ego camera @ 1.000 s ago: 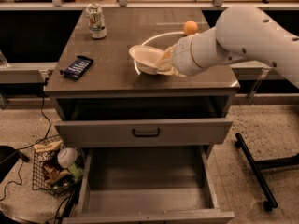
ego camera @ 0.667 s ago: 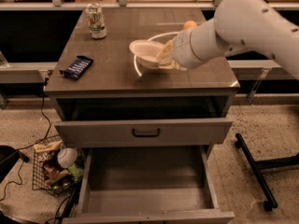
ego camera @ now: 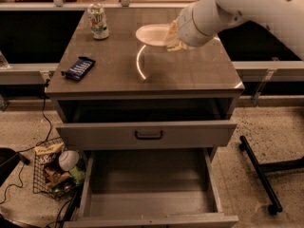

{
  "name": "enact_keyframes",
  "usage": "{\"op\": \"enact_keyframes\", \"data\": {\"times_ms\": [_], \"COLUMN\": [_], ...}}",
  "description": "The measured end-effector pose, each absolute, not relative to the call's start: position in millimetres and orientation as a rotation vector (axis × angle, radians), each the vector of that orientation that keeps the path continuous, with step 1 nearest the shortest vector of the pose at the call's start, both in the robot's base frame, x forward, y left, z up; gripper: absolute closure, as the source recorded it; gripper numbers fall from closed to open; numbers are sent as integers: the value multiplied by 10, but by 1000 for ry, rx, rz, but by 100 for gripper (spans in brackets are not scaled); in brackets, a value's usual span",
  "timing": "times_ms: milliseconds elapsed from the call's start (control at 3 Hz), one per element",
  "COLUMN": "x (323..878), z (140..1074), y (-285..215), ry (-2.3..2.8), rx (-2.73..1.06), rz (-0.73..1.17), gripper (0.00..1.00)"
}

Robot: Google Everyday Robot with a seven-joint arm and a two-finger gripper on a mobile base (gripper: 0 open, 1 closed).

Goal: Move paper bowl near 7up can

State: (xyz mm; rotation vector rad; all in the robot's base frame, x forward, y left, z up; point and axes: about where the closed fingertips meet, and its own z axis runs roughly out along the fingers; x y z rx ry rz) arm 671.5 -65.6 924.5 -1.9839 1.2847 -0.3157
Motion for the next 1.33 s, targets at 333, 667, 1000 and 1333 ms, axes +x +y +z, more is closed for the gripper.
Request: {"op": "enact_keyframes", "data": {"times_ms": [333, 667, 1000, 1333], "x": [7178, 7541, 7817, 8080], "z": [9322, 9382, 9365, 9290], "y": [-587, -437, -256, -103], "ry": [1257, 1230, 1208, 1185], "rx": [-2032, -2015, -2010, -1997], "rz": [-417, -451, -455, -428], "gripper": [100, 100, 100, 100]}}
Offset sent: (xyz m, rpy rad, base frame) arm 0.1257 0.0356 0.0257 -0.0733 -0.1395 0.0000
